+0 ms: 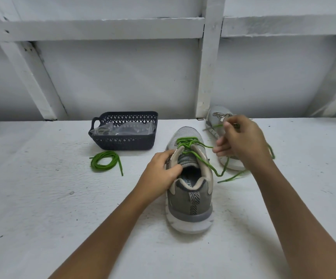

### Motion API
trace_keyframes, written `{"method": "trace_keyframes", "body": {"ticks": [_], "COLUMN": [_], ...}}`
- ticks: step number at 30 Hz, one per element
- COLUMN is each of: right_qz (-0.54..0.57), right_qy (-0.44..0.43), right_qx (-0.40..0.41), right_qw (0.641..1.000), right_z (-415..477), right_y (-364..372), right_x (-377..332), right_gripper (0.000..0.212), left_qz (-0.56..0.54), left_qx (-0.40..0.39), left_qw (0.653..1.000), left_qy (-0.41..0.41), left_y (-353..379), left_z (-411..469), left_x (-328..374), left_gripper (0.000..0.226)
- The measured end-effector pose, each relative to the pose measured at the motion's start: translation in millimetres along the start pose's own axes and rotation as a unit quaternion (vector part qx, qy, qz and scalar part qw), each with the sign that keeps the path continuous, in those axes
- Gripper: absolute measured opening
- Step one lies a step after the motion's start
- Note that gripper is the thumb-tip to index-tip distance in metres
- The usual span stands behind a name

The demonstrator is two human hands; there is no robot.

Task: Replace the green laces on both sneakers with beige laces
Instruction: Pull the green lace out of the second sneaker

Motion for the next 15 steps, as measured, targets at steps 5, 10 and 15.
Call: {"method": "trace_keyframes", "body": {"ticks": [5, 10, 15], "right_qz": [-0.07, -0.252, -0.175], "right_qy": [0.016, -0.046, -0.044], "right_qx": [-0.103, -0.062, -0.064], "right_qw": [0.992, 0.965, 0.982], "right_z": [-17, -29, -31], "right_y": [14, 21, 30], "right_x": [2, 9, 19], "right_gripper": [0.043, 0.008, 0.009], "left_qz": [0.004, 0.034, -0.004], "left_qx": [-0.002, 0.047, 0.089], "left_qw": [1.0, 0.996, 0.99], "left_qy": [0.003, 0.061, 0.11], "left_y": [0, -3, -2], "left_z": [0, 1, -1], "left_x": [-2, -3, 5], "left_gripper": [0.059, 0.038, 0.026]}}
Point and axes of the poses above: each hand's wrist, its own z-axis towards the middle knuckle, its own y-axis out of the palm, x = y × z, the point moved 3 cm from there along z, towards the middle knuckle, and after that the axes turned 11 degrees about -x, right-handed, at the moved point
